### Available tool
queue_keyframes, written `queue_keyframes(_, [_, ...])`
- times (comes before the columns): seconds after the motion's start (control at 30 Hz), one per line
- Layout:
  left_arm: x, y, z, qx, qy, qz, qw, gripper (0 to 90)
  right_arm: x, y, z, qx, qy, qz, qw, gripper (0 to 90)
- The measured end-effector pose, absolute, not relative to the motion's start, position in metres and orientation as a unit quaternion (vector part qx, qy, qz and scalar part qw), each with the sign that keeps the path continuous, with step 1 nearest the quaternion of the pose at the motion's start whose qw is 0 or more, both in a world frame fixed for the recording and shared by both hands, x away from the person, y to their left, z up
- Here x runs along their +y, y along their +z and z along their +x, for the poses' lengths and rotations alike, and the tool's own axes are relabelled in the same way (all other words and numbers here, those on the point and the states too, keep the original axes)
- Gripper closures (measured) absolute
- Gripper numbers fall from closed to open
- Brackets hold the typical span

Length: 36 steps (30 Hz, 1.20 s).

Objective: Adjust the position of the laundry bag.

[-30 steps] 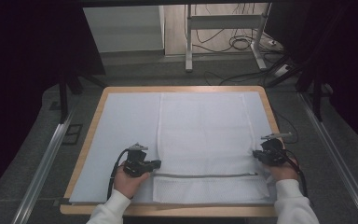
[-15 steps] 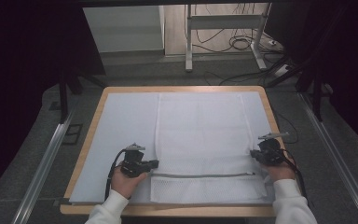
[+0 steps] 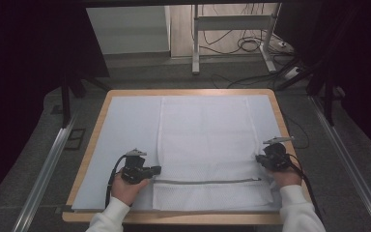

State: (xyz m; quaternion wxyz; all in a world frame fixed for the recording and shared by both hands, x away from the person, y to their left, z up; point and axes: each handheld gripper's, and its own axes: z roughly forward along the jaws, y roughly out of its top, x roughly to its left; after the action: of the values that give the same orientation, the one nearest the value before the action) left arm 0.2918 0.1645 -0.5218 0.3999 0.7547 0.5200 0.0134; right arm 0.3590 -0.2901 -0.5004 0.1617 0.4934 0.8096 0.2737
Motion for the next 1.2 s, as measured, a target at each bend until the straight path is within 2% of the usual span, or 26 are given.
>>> queue_keyframes(1.2, [0.208, -0.522, 0.296, 0.550, 0.025, 0.734, 0.397, 89.6, -0.253, -0.505, 0.361, 0.826, 0.285, 0.461, 0.158, 87.1])
